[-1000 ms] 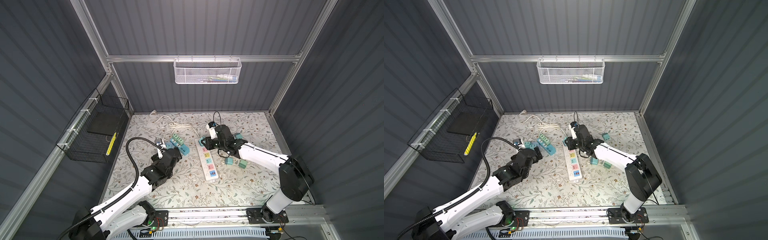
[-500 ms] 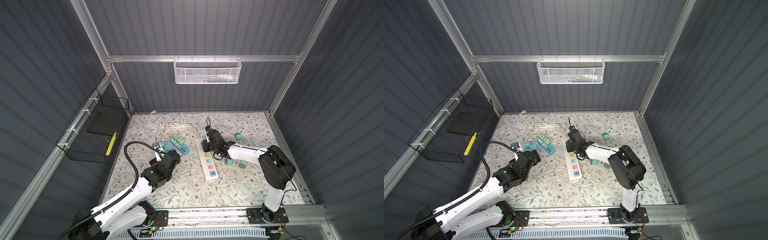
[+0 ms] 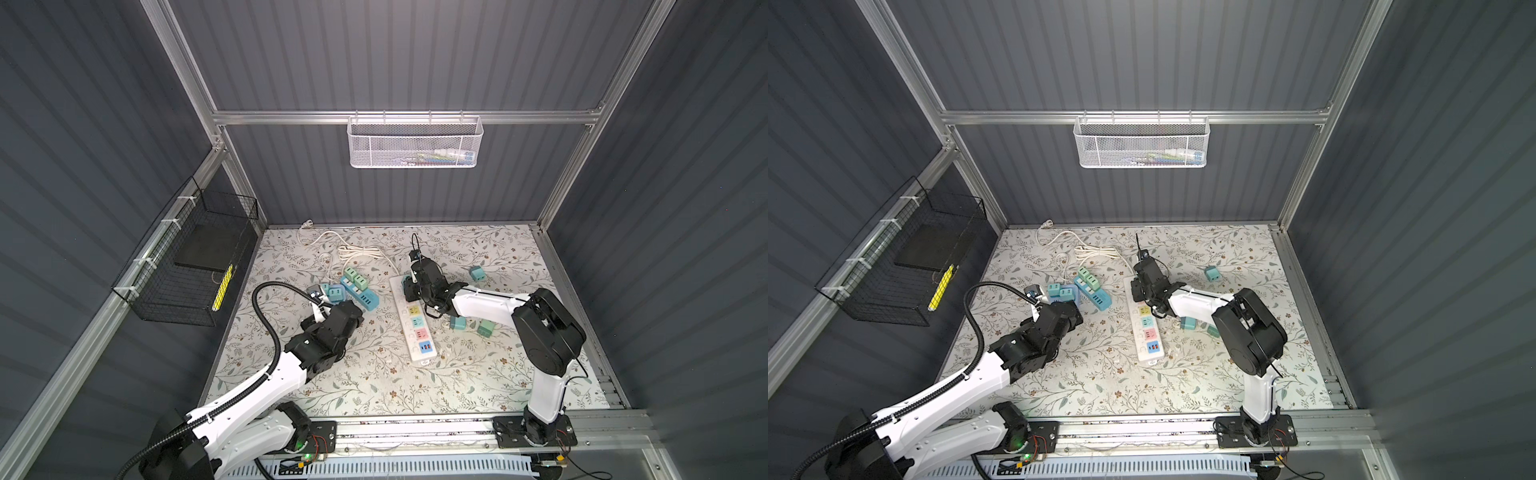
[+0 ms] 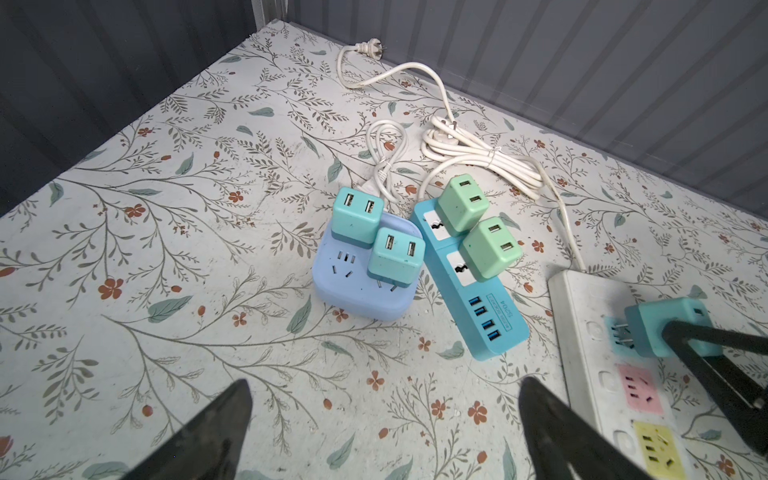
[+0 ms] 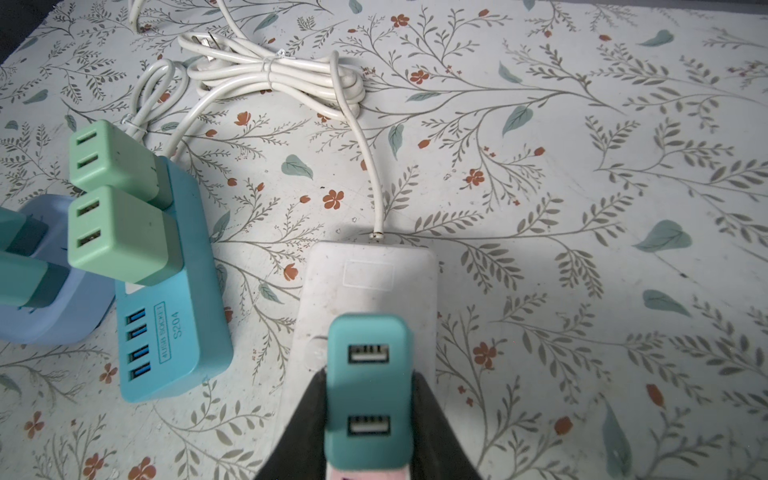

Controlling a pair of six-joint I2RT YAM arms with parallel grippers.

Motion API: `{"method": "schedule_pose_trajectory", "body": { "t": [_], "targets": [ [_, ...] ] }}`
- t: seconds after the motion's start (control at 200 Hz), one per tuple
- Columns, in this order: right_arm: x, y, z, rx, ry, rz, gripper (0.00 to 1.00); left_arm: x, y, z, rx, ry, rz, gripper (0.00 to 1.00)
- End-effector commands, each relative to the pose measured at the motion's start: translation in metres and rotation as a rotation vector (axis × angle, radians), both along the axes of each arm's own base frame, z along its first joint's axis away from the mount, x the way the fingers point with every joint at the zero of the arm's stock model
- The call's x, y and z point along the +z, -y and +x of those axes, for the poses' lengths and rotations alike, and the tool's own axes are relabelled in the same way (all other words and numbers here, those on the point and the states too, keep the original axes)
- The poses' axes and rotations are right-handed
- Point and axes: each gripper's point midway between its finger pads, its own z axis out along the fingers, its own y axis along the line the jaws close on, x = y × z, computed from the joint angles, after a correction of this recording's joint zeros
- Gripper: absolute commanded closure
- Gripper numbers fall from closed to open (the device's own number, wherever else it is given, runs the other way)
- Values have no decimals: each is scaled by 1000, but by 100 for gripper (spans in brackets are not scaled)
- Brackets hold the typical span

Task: Insert the plug
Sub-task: 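Lower the teal adapter onto the strip's socket nearest the cable with right gripper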

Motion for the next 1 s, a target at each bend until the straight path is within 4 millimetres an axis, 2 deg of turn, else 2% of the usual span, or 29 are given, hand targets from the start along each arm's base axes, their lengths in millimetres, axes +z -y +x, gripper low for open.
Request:
{"method": "schedule_pose_trajectory", "body": {
  "t": [0.0,0.295,0.645,0.996],
  "targets": [
    [-4,5,-2,-17,-20,-14,78,17,-1,5,10,42,0,0],
    [-10,11,-10,-53,-62,-20,78,18,-3,3,10,46,0,0],
    [-8,4,-13,-43,-81,-6,79,21,-7,-1,8,55,0,0],
    [-19,7,-11,-46,-66,-175,79,20,-8,-2,11,54,-4,0]
  ]
}}
